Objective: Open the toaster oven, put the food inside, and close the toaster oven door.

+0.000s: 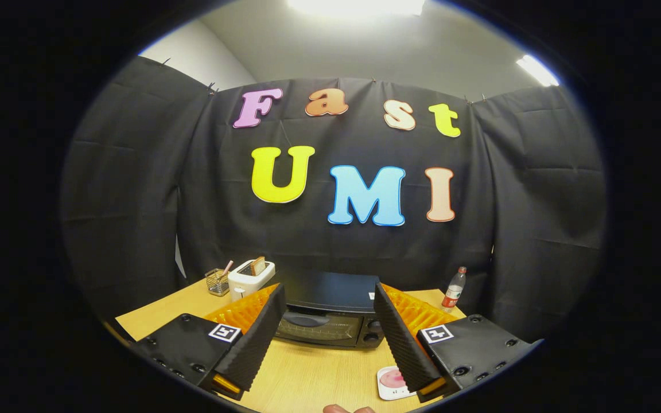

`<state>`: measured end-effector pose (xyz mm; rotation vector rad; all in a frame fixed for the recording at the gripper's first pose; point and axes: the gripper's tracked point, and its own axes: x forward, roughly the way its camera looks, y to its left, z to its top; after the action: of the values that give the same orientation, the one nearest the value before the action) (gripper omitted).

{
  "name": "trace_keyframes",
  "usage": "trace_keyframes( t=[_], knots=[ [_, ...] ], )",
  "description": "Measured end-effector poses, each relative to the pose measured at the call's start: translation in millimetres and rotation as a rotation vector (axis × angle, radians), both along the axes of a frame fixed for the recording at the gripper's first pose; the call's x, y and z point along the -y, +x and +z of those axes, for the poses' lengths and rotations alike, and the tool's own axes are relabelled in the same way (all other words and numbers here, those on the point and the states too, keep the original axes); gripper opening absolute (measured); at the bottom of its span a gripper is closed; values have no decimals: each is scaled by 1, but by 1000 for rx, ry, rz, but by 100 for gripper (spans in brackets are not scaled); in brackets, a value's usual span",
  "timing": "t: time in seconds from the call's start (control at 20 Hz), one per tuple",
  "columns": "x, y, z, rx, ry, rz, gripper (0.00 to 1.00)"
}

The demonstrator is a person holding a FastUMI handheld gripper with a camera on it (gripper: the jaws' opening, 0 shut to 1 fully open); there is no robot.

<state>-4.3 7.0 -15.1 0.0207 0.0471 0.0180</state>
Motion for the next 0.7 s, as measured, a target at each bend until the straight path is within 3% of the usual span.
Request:
trace_keyframes(
  t=[0.4,0.7],
  knots=[
    [-8,18,-18,-59,2,-15,98],
    [-5,62,-50,-155,13,-46,98]
  ],
)
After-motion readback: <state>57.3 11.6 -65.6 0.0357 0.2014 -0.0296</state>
